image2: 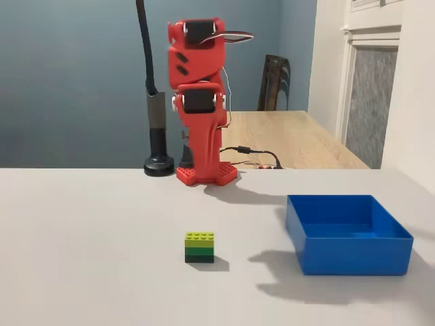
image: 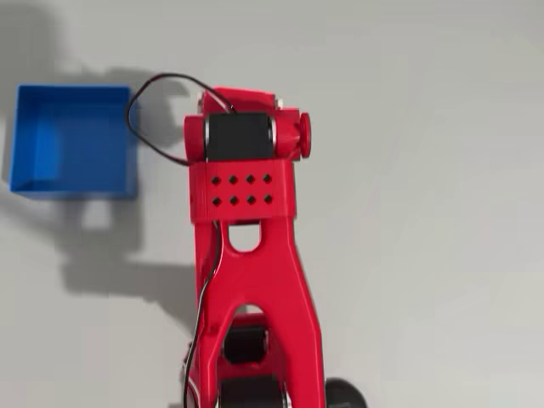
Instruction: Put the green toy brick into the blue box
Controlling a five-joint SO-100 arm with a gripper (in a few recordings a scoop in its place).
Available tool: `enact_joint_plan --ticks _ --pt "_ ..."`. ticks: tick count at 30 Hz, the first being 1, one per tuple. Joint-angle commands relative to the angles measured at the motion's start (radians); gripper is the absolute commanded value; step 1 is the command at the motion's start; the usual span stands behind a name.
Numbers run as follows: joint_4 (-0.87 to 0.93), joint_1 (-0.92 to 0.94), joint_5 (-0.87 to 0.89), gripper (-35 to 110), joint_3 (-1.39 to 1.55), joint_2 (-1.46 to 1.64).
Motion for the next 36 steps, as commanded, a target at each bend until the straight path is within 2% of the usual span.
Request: enact_joint_plan --ticks 1,11,36 --pt "0.026 0.002 0.008 20 -0.101 -0.031" --pt "0.025 0.038 -0.017 26 -0.152 -0.173" --pt "-0.011 0.097 -0.094 26 -0.298 -0.526"
